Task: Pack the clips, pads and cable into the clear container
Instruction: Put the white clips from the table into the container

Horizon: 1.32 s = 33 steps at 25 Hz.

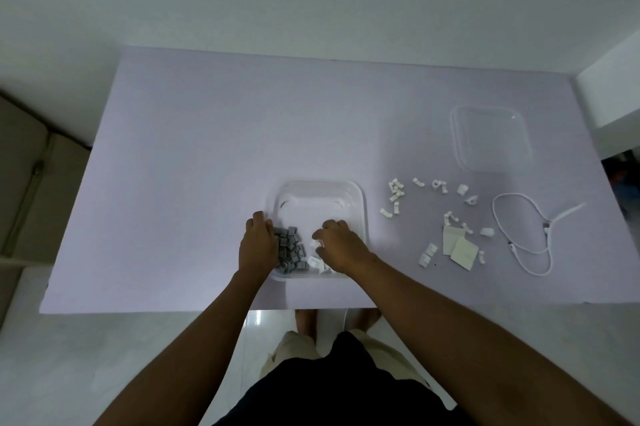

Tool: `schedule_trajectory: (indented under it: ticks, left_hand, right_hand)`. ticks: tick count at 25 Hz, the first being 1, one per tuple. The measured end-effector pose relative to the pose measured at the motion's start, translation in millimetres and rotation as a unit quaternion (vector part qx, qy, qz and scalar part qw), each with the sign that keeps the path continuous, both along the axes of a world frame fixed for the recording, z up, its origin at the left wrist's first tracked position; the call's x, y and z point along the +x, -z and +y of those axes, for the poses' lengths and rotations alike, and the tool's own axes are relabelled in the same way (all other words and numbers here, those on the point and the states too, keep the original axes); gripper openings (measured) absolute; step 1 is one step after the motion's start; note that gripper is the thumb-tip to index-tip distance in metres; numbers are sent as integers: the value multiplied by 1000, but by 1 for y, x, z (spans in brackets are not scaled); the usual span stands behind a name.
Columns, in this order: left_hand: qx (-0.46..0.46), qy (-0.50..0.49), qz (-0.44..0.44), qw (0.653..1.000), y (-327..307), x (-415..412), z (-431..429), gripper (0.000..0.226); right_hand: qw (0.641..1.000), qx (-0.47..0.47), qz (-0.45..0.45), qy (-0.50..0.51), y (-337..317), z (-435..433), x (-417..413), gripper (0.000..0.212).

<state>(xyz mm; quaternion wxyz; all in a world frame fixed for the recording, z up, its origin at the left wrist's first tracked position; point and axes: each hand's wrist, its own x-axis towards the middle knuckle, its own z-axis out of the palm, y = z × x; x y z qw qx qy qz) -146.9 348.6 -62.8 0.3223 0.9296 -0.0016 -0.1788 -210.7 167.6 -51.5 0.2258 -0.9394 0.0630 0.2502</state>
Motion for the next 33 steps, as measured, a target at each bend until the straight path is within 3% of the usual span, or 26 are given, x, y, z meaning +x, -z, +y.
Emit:
schedule_trajectory:
  ticks: [3,14,18,20,22,27,30,33]
  left_hand:
    - [7,0,-1,1000,-1,0,-1,30]
    - [8,-18,7,1000,-2,12,-11,35]
    - [95,-4,-78,992,-24,21,-26,60]
    - [52,19,-157,986,-42,24,-44,57]
    - [-26,47,-202,978,-58,21,-70,47]
    - [-150,187,-159,958,-67,-15,-164,35]
    - [-154,243,-115,951,-57,-36,-199,28]
    - [-129,282,-85,947,-46,-59,-227,19]
  right_hand:
    - [999,2,40,-3,6,2,-4,36]
    - [999,3,32,1,-2,-9,-10,34]
    - [979,90,-131,128,-28,-22,-8,24]
    - [935,111,-242,235,-40,-46,-17,18]
    - [905,79,-287,302,-38,-82,-38,23]
    - [940,-21,-141,309,-4,-169,-122,62]
    - [959,-27,-128,251,17,-191,-154,56]
    - [955,2,-141,262,20,-202,-163,44]
